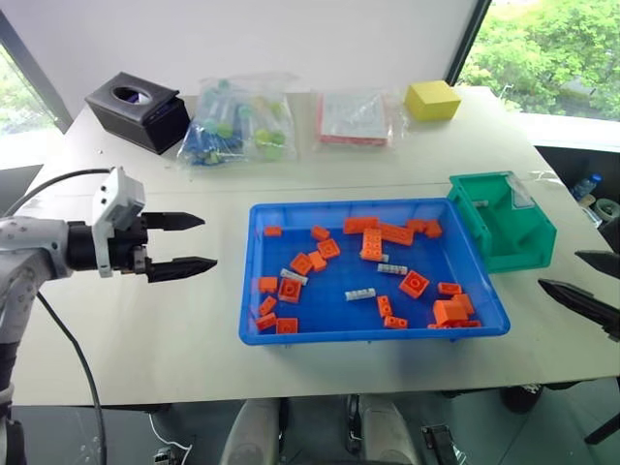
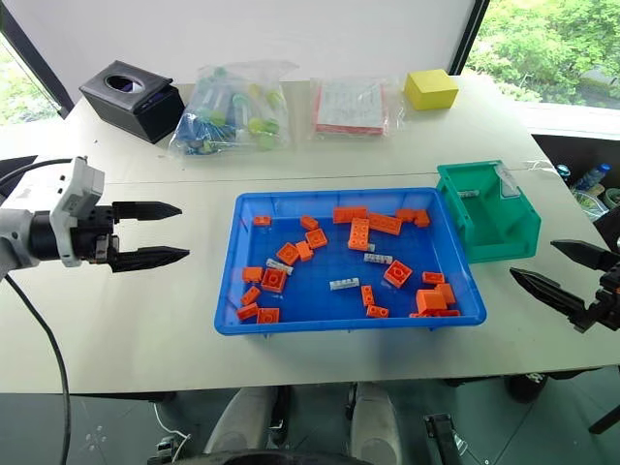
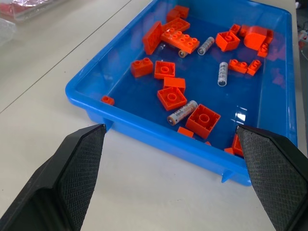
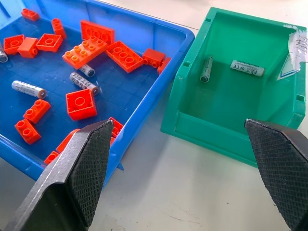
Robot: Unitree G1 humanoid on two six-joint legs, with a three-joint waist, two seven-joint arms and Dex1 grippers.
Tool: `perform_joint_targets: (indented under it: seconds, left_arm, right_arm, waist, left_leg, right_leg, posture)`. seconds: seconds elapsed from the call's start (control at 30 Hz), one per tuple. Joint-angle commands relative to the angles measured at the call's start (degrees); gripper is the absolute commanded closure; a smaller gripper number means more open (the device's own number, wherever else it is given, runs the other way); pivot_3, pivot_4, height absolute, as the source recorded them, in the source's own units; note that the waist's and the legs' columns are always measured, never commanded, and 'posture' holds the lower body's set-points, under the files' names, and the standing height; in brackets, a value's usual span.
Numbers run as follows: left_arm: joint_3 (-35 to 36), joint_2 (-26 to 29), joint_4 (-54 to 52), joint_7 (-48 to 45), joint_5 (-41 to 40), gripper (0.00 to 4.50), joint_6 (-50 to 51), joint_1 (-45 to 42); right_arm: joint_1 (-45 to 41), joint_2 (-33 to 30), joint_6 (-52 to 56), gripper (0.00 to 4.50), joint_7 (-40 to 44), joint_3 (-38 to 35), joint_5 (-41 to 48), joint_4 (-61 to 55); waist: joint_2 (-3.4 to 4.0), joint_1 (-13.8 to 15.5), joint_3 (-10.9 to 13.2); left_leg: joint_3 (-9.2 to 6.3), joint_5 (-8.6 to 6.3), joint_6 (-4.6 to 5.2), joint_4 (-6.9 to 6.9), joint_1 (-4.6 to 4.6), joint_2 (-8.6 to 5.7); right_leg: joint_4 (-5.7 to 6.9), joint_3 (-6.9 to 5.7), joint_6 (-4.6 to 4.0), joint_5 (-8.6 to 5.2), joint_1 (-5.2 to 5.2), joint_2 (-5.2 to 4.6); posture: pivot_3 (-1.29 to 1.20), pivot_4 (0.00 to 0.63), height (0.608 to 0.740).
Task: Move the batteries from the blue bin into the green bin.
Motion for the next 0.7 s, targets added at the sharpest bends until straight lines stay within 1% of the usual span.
perform_joint_targets:
  seconds: [0.03,0.2,0.27,0.47,0.57,0.7]
  left_arm:
    - [2.52,0.58,-1.38,0.66,-1.05,0.00,0.00,-0.26]
    - [2.26,-0.59,-2.55,1.95,-3.46,0.00,1.52,-1.90]
    - [2.22,-0.97,-3.95,2.17,-4.61,0.00,2.14,-1.35]
    - [1.47,-1.18,-5.32,2.07,-4.54,0.00,1.81,0.34]
    - [0.88,-1.34,-5.50,1.82,-4.98,0.00,2.09,-0.40]
    - [0.12,-1.33,-5.47,1.33,-5.37,0.00,2.29,-1.27]
  right_arm:
    - [-0.48,0.21,-0.14,0.02,0.00,-0.74,0.00,-0.55]
    - [-1.69,-0.77,-0.62,0.02,0.17,-0.25,-0.89,0.79]
    - [-3.21,-2.13,0.00,0.02,0.16,-0.28,-0.73,1.33]
    - [-6.53,-4.31,0.72,0.02,1.16,1.09,-0.82,1.37]
    - [-9.76,-5.88,0.99,0.02,2.38,4.19,0.13,0.19]
    - [-19.45,-7.72,2.62,0.02,1.97,13.24,2.74,-0.62]
  waist:
    - [0.00,0.02,0.00]
    - [0.00,0.00,0.00]
    - [-0.01,-0.02,0.00]
    - [-0.01,-0.05,0.01]
    - [-0.01,-0.07,0.01]
    - [-0.02,-0.23,0.02]
  left_leg:
    - [0.00,0.00,0.00,0.00,0.00,0.00]
    - [0.01,0.00,0.00,0.02,0.00,0.00]
    - [0.01,0.00,0.00,0.04,0.00,0.00]
    - [0.01,0.00,0.00,0.04,0.04,0.01]
    - [0.03,0.00,0.01,0.07,0.04,0.02]
    - [0.07,0.01,0.01,0.10,0.06,0.06]
  right_leg:
    - [0.00,0.00,0.00,0.00,0.00,0.00]
    - [0.00,0.00,-0.01,0.01,0.01,0.00]
    - [0.02,0.00,0.00,0.01,0.02,0.00]
    - [0.09,0.00,-0.03,0.02,0.01,0.03]
    - [0.09,0.00,-0.02,0.02,0.01,0.03]
    - [0.10,0.01,-0.02,0.02,0.00,0.03]
  posture:
    - [0.00,0.150,0.692]
    - [0.00,0.150,0.692]
    - [0.00,0.150,0.692]
    - [0.00,0.150,0.692]
    - [0.00,0.150,0.692]
    - [0.00,0.150,0.692]
